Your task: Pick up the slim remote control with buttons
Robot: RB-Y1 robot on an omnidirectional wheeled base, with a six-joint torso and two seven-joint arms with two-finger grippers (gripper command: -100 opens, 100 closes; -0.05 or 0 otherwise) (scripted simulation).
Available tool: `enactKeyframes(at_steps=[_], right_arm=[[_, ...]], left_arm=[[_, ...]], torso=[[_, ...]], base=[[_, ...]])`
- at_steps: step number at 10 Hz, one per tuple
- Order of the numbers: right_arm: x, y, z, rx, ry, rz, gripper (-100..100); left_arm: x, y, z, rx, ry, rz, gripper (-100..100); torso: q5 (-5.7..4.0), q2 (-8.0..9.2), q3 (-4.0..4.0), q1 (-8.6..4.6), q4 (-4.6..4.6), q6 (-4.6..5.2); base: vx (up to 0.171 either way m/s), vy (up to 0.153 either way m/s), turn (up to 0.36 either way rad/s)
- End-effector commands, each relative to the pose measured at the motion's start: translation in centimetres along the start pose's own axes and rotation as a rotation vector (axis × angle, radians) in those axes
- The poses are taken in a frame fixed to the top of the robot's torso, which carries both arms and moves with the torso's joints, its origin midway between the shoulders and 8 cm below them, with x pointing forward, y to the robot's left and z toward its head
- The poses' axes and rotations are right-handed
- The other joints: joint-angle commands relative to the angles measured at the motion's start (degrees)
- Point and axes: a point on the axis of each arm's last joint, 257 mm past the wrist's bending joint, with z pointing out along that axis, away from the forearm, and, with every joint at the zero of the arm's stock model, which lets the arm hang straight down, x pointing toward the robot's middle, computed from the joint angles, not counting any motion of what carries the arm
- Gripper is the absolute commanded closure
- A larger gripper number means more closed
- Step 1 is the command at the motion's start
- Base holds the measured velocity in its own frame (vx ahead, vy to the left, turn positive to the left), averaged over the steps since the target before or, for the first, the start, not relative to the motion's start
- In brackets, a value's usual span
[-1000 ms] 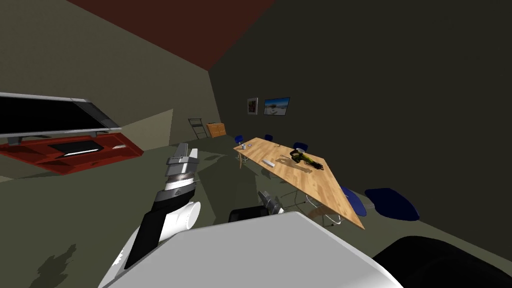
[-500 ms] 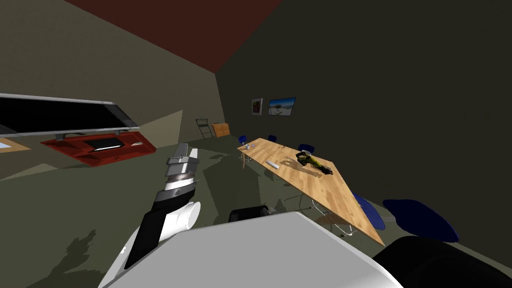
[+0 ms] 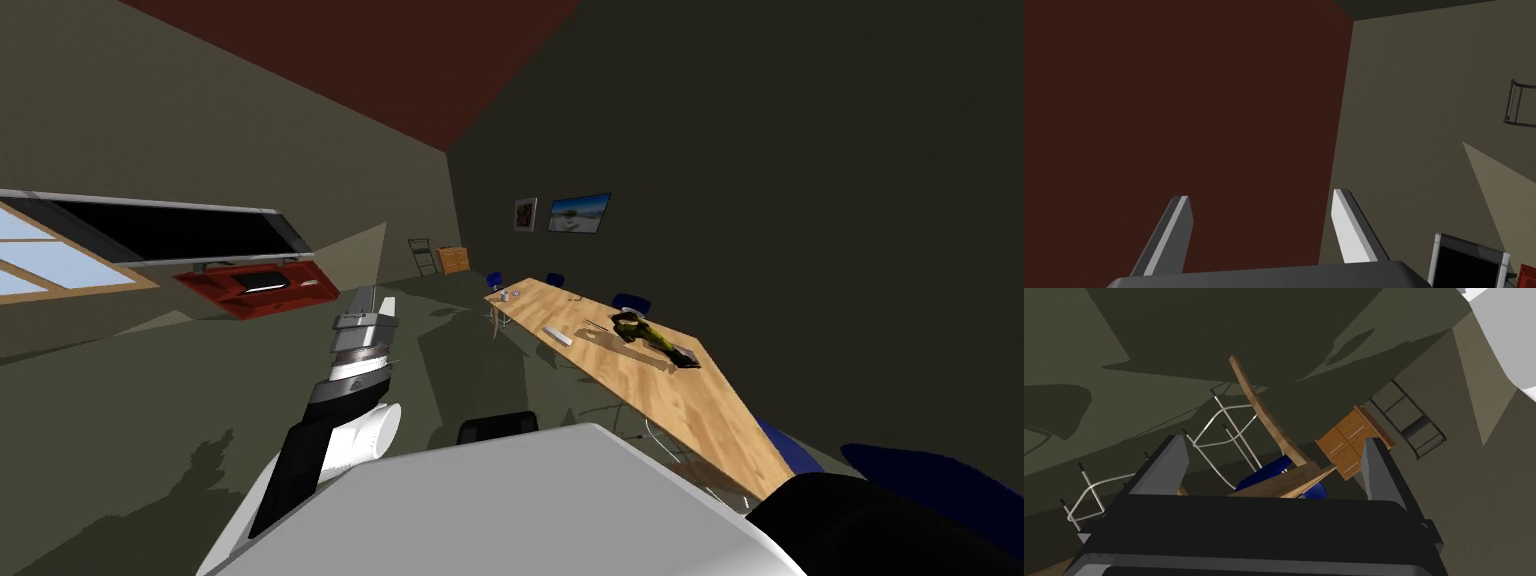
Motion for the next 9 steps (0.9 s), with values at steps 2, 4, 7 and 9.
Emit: enactKeyframes(at_steps=[2, 4, 7, 9], right_arm=[[4.7, -4.2, -3.6, 0.093, 0.124, -0.032, -100], [7.3, -7.4, -6.9, 0.156, 0.208, -0.062, -100], [10.7, -12.0, -12.8, 0.248, 0.340, -0.113, -100], [12.6, -15.1, -16.7, 0.319, 0.415, -0.127, -100]], left_arm=[[0.0, 0.0, 0.0, 0.000, 0.000, 0.000, 0], [0.0, 0.0, 0.0, 0.000, 0.000, 0.000, 0], [0.0, 0.0, 0.0, 0.000, 0.000, 0.000, 0], [0.0, 0.0, 0.0, 0.000, 0.000, 0.000, 0]], torso=[[0.01, -0.19, -0.11, 0.08, -0.04, -0.02], [0.03, -0.10, -0.06, 0.05, -0.03, 0.01], [-0.03, -0.08, -0.06, -0.14, -0.02, 0.02], [-0.03, -0.15, -0.10, -0.14, -0.04, 0.02]], base=[[0.142, 0.092, 0.223], [0.111, 0.066, 0.160], [0.133, 0.030, 0.209], [0.146, 0.021, 0.211]])
